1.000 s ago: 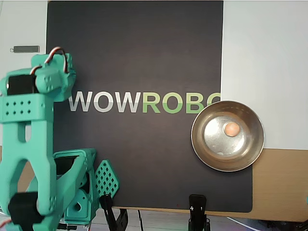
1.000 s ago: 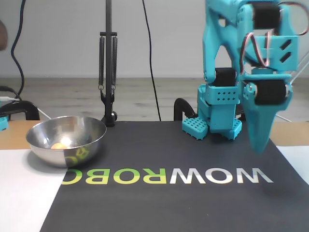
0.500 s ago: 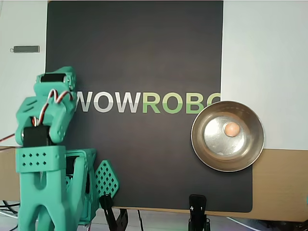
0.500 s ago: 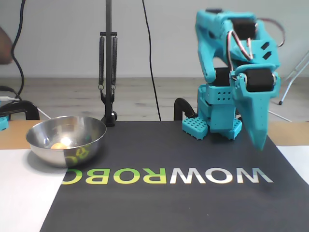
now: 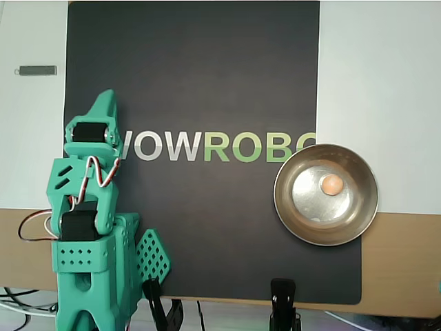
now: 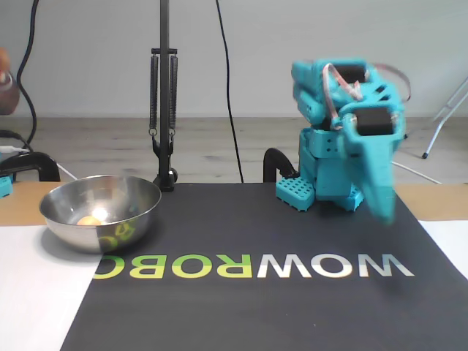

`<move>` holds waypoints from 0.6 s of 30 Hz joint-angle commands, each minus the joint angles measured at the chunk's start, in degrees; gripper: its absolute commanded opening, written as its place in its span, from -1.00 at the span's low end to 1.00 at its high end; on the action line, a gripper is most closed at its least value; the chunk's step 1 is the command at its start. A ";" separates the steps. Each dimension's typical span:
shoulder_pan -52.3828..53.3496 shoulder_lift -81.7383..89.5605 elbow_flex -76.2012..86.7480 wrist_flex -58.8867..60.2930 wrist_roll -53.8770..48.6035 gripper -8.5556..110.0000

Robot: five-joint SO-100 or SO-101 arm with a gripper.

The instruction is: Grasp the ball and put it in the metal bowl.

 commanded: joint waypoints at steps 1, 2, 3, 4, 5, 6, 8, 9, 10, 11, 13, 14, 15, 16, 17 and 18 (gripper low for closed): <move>0.62 4.57 2.37 -0.62 -0.35 -0.86; 0.62 5.71 2.29 0.26 -0.35 -0.86; 0.62 6.59 2.29 0.97 -0.35 -0.86; 0.62 7.21 2.29 1.67 -0.35 -0.86; 0.62 7.82 2.29 2.64 -0.35 -0.86; 0.62 8.53 2.29 3.96 -0.35 -0.86; 0.62 10.02 2.29 7.21 -0.35 -0.86; 0.62 10.99 2.29 9.05 -0.35 -0.86; 0.70 12.04 2.20 10.99 -0.35 -0.86; 1.14 12.30 2.20 12.57 -0.35 -0.86; 2.29 12.48 2.20 14.85 -0.35 -0.86; 2.72 12.39 2.20 15.64 -0.35 -0.86; 3.08 12.39 2.20 16.35 -0.35 -0.86; 3.25 12.39 2.20 17.31 -0.35 -0.86; 3.25 12.48 2.20 18.46 -0.35 -0.86; 3.08 12.48 2.20 19.60 -0.35 -0.86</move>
